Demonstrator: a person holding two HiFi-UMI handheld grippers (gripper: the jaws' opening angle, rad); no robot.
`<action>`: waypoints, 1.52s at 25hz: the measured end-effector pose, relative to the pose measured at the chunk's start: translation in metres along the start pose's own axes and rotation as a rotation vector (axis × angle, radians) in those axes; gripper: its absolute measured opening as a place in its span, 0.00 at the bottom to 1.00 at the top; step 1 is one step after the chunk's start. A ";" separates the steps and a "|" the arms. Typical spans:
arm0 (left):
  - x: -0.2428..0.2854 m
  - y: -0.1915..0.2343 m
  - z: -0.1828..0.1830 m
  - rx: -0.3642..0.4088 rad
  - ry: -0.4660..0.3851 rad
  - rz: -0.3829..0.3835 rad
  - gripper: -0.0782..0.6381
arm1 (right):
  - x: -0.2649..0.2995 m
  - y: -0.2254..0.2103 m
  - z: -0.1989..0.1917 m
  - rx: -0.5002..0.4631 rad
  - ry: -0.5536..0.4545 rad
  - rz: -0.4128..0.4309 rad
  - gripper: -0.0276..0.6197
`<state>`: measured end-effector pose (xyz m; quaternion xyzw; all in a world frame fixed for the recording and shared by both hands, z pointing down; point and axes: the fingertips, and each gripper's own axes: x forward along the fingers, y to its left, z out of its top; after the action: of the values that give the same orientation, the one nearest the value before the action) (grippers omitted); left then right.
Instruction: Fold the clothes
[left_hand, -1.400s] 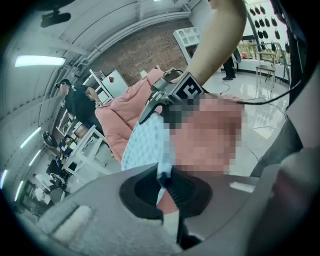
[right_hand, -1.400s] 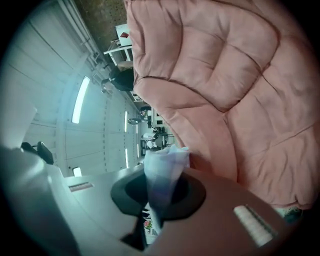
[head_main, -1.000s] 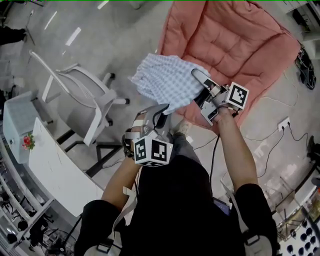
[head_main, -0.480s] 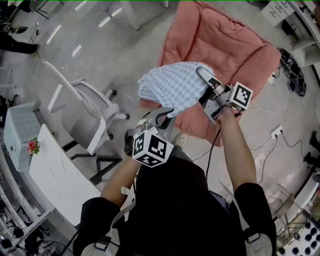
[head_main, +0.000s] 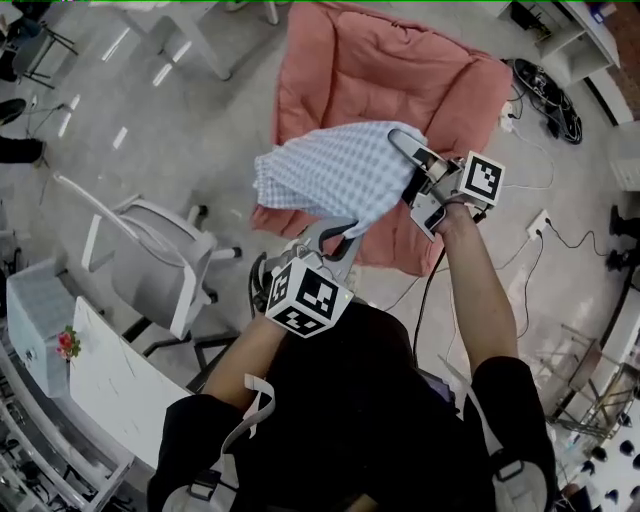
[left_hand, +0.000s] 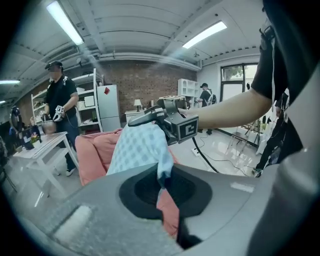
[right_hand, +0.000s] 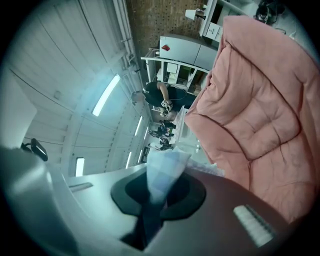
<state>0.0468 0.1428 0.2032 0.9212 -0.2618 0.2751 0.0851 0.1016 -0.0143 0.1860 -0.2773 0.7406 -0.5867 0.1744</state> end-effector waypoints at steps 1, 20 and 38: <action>0.005 -0.006 0.007 0.005 -0.011 -0.023 0.13 | -0.008 0.002 0.006 -0.007 -0.013 -0.001 0.08; 0.058 -0.011 0.015 -0.140 -0.053 -0.316 0.13 | -0.088 -0.035 0.050 -0.042 -0.125 -0.302 0.08; 0.107 0.116 0.006 0.208 0.142 -0.270 0.13 | -0.089 -0.115 0.050 0.298 -0.418 -0.463 0.08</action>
<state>0.0640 -0.0044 0.2584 0.9300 -0.0993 0.3511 0.0440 0.2245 -0.0159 0.2785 -0.5237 0.5126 -0.6429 0.2230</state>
